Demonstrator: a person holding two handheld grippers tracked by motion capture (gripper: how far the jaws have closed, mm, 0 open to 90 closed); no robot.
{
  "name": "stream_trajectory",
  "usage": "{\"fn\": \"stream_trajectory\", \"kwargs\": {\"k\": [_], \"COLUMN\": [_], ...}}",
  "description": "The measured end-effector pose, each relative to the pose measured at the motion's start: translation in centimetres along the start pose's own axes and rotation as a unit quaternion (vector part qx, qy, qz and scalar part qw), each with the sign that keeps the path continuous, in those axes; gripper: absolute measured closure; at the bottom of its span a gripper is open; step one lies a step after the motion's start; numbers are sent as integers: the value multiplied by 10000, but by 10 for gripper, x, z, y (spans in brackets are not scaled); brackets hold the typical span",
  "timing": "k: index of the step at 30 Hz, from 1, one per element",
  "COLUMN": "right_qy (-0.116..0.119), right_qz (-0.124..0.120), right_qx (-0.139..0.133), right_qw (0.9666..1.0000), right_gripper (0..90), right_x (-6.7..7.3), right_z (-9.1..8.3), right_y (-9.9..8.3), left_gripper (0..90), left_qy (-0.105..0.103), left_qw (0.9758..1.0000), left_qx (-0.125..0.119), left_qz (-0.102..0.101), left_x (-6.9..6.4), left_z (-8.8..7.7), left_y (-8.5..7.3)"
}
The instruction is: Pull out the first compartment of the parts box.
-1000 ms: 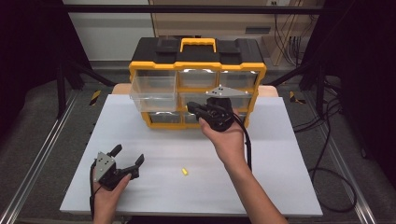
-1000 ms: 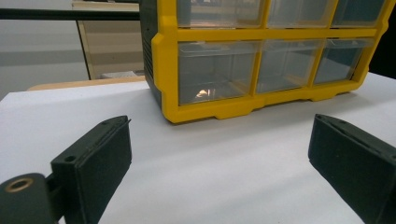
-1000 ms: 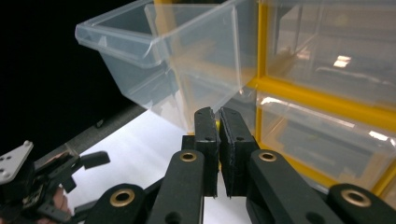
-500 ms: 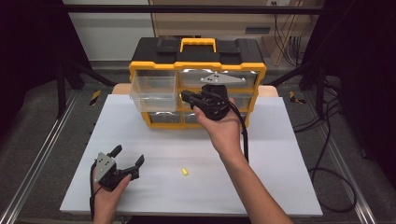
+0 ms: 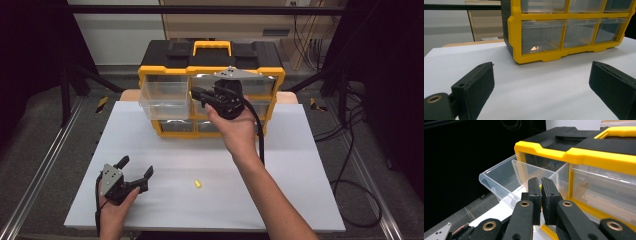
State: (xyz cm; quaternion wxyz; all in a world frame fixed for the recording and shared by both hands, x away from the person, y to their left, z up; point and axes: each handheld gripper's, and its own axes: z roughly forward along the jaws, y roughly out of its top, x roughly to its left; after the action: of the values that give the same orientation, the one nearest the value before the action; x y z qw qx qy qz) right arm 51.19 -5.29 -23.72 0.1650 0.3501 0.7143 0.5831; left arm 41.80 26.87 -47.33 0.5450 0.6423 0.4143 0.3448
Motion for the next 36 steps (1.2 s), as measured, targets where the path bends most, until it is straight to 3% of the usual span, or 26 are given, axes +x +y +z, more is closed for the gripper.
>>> {"fn": "stream_trajectory", "kwargs": {"k": [16,24,36], "right_qy": [-39,-136,-164], "right_qz": [74,-5,92], "right_qx": [-63,-66,-203], "right_qw": [9999,9999,9996], "right_gripper": [864,863,861], "right_x": [-4,-4,-8], "right_z": [2,12,21], "right_y": [11,18,33], "left_gripper": [60,60,59], "left_qy": [-40,-35,-39], "left_qw": [10000,10000,10000], "left_qx": [15,11,3], "left_qz": [68,66,52], "left_x": [-2,-1,-1], "left_z": [1,0,0], "left_y": [1,1,1]}}
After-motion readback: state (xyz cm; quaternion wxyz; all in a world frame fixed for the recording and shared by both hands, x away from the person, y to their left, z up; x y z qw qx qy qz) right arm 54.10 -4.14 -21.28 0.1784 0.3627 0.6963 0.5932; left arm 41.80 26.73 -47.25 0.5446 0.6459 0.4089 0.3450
